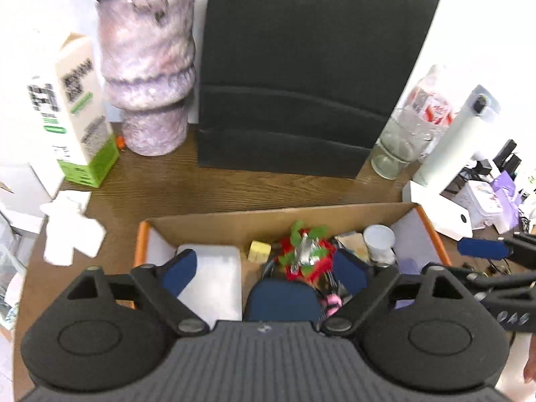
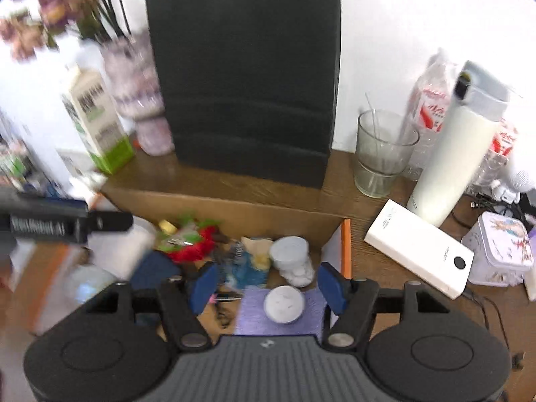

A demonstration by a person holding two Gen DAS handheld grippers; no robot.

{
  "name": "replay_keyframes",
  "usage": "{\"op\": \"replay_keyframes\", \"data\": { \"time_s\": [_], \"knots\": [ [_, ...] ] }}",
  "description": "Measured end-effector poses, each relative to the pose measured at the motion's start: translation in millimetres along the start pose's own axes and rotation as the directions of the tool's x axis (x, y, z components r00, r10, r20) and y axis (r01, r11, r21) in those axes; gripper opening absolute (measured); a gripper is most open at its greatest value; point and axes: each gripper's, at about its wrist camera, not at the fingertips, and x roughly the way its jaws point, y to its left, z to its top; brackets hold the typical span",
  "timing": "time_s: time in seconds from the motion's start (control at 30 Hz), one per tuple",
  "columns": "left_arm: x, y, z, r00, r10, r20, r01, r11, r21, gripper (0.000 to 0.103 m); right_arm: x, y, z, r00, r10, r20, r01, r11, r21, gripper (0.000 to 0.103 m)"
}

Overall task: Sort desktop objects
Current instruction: 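Open both tools and withdraw them from the box over the table, then grasp cream cube box with right tool while left tool grasps white bottle cap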

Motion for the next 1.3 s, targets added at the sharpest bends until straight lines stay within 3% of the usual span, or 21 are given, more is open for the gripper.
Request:
{"op": "replay_keyframes", "data": {
  "time_s": [0.07,0.23,0.37,0.53,0.67,0.8,0.9,1.0,1.13,1.3],
  "knots": [
    [-25,-2,-15,0.999,0.009,0.04,-0.009,1.0,0.007,0.103,-21,2,-9,0.999,0.036,0.027,-0.036,0.999,0.015,0.075],
    [-79,-8,-67,0.991,0.05,0.126,-0.056,0.997,0.046,0.103,-60,6,-46,0.997,0.046,0.066,-0.048,0.998,0.033,0.08],
    [-117,-7,-127,0.975,0.048,0.219,-0.054,0.998,0.024,0.103,-88,18,-105,0.986,0.047,0.159,-0.051,0.998,0.02,0.081],
    [-151,-6,-218,0.947,0.05,0.318,-0.068,0.997,0.044,0.103,-119,31,-184,0.96,0.037,0.277,-0.042,0.999,0.013,0.082],
    [-167,-13,-283,0.898,0.118,0.425,-0.132,0.991,0.004,0.103,-140,50,-247,0.935,0.035,0.352,-0.043,0.999,0.015,0.084],
    [-175,-26,-337,0.872,0.13,0.473,-0.148,0.989,0.001,0.103,-151,68,-300,0.917,0.029,0.397,-0.031,1.0,-0.001,0.085],
    [-171,-33,-366,0.874,0.103,0.476,-0.116,0.993,-0.001,0.103,-152,78,-332,0.917,0.028,0.399,-0.039,0.999,0.02,0.085],
    [-165,-44,-385,0.87,0.1,0.483,-0.13,0.991,0.027,0.103,-148,85,-355,0.921,0.005,0.39,-0.024,0.999,0.042,0.085],
    [-162,-56,-397,0.882,0.099,0.461,-0.132,0.99,0.039,0.103,-150,94,-379,0.919,-0.037,0.393,0.046,0.999,-0.013,0.084],
    [-162,-67,-406,0.889,0.095,0.449,-0.119,0.993,0.026,0.103,-157,86,-394,0.92,-0.019,0.392,0.014,1.0,0.017,0.081]
  ]
}}
